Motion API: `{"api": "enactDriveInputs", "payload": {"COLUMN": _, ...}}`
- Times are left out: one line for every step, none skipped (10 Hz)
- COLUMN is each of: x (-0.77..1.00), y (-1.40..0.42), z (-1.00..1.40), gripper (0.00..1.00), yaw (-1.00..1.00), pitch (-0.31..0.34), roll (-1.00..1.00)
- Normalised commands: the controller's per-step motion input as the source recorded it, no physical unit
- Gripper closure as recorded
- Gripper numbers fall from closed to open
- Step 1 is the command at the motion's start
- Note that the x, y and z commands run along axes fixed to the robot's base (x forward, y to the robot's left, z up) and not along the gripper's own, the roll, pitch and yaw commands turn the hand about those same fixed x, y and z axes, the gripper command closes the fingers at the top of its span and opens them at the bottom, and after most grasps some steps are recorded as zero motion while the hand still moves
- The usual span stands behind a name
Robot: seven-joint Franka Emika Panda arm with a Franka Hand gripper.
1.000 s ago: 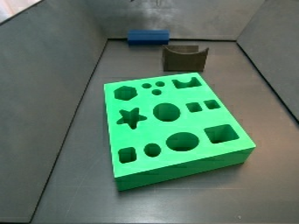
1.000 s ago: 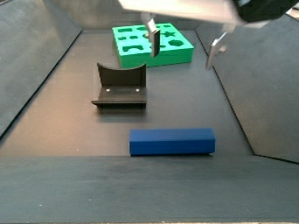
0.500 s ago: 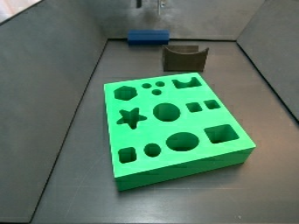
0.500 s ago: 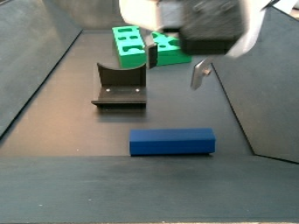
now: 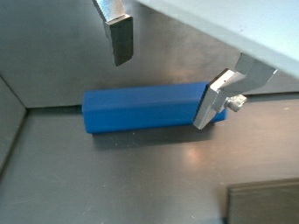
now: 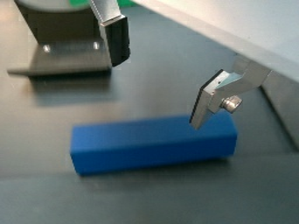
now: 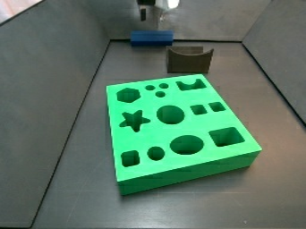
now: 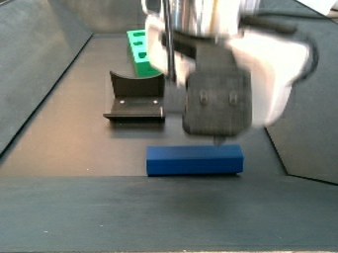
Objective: Pick up the hexagon object. Move up. Place the hexagon object on the fixture. Regrasp the hexagon object. Move to above the board. Insert the hexagon object.
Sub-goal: Pick up the hexagon object.
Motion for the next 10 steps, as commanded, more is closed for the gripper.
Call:
{"api": "enactDriveInputs", "payload": {"x": 0.0, "y": 0.0, "z": -0.87, "gripper": 0.0, "yaw": -0.11, "pitch": -0.061, "roll": 0.13}}
{"api": "enactDriveInputs", "payload": {"x": 0.0, "y": 0.01, "z": -0.99, "gripper": 0.0, "yaw": -0.32, "pitch": -0.084, "roll": 0.0}}
{"api": "enactDriveInputs", "payload": {"x": -0.23, "y": 0.0, "z": -0.9, "gripper": 0.0, "yaw": -0.67, "pitch": -0.093, "roll": -0.07}}
{"api": "enactDriveInputs", "payload": {"x": -0.29, "y": 0.0, "z": -0.84, "gripper": 0.0, "yaw": -0.81, "pitch": -0.129, "roll": -0.07}}
{"api": "enactDriveInputs", "payload": {"x": -0.17, "y": 0.0, "z": -0.71, "gripper": 0.0, "yaw": -0.74, "pitch": -0.157, "roll": -0.14}}
{"api": "enactDriveInputs", "payload": {"x": -0.25, "y": 0.0, "z": -0.72, "gripper": 0.0, "yaw": -0.81, "pitch": -0.15, "roll": -0.14}}
{"api": "enactDriveInputs", "payload": {"x": -0.37, "y": 0.0, "z": -0.78, "gripper": 0.0, "yaw": -0.8, "pitch": -0.12, "roll": -0.11}}
{"api": "enactDriveInputs", "payload": {"x": -0.45, "y": 0.03, "z": -0.83, "gripper": 0.0, "yaw": -0.76, "pitch": -0.109, "roll": -0.09}}
{"api": "enactDriveInputs", "payload": {"x": -0.43, "y": 0.02, "z": -0.79, "gripper": 0.0, "yaw": -0.75, "pitch": -0.12, "roll": -0.11}}
{"api": "enactDriveInputs", "payload": {"x": -0.18, "y": 0.01, "z": -0.62, "gripper": 0.0, "yaw": -0.49, "pitch": -0.163, "roll": -0.22}}
